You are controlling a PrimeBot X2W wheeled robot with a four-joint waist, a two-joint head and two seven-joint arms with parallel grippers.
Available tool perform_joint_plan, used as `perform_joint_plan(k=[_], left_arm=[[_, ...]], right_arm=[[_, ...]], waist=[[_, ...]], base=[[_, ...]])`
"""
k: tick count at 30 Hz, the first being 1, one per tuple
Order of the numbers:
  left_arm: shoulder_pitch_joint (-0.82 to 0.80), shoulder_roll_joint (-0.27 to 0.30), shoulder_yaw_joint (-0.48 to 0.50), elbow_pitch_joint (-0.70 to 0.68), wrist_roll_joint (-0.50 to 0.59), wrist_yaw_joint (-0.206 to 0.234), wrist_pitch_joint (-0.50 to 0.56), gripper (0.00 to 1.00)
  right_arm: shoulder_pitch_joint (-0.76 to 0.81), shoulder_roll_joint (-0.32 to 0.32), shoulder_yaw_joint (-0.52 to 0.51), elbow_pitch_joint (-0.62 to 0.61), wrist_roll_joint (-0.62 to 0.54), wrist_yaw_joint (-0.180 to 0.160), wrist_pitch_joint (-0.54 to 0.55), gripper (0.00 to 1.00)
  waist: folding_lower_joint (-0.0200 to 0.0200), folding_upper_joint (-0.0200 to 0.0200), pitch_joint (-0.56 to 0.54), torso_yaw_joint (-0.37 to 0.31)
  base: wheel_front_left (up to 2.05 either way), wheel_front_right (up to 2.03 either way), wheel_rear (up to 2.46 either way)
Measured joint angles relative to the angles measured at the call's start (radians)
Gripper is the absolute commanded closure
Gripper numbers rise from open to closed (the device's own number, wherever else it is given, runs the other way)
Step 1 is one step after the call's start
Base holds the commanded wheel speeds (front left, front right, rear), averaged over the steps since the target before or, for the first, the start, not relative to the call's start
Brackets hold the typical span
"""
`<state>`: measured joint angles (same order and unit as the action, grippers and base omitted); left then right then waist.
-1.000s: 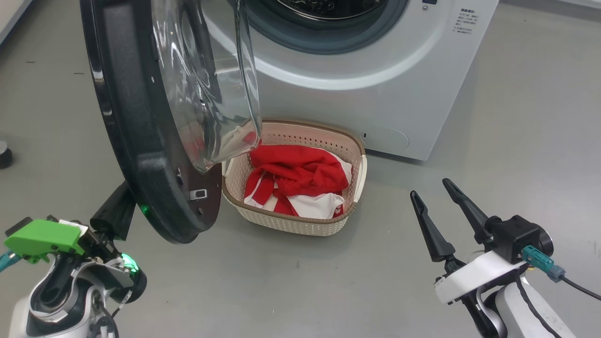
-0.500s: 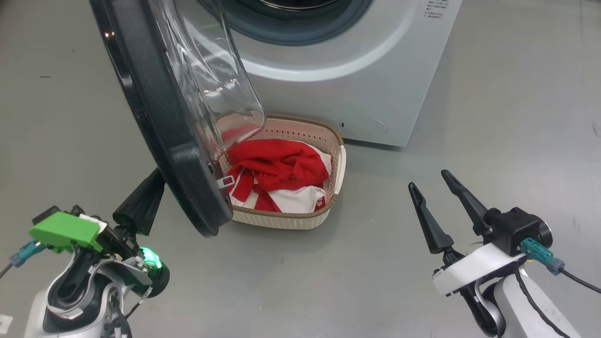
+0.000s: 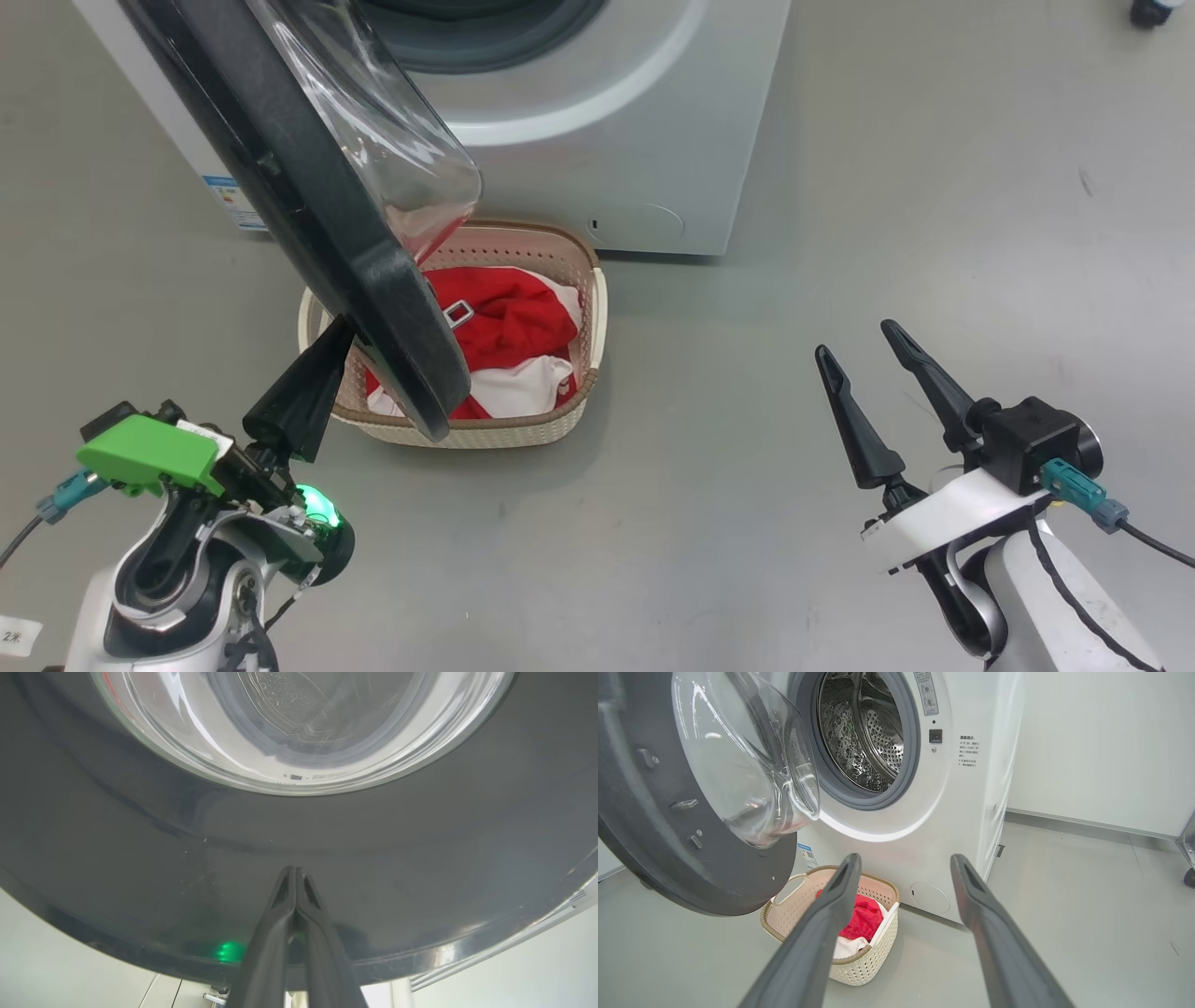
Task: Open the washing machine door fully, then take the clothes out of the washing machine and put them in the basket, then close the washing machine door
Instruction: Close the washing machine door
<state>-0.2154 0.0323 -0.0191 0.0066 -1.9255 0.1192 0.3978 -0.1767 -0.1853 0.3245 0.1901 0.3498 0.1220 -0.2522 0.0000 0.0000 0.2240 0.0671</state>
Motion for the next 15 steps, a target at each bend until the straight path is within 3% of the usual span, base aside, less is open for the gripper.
perform_joint_plan(k=[15], left_arm=[[-0.032, 0.001, -0.006, 0.041, 0.009, 0.0, -0.102, 1.0]], right_arm=[[-0.021, 0.012, 0.002, 0.0, 0.01, 0.0, 0.0, 0.0]], waist=[[0.0, 0.0, 0.034, -0.157]], base=[[0.0, 0.0, 0.0]])
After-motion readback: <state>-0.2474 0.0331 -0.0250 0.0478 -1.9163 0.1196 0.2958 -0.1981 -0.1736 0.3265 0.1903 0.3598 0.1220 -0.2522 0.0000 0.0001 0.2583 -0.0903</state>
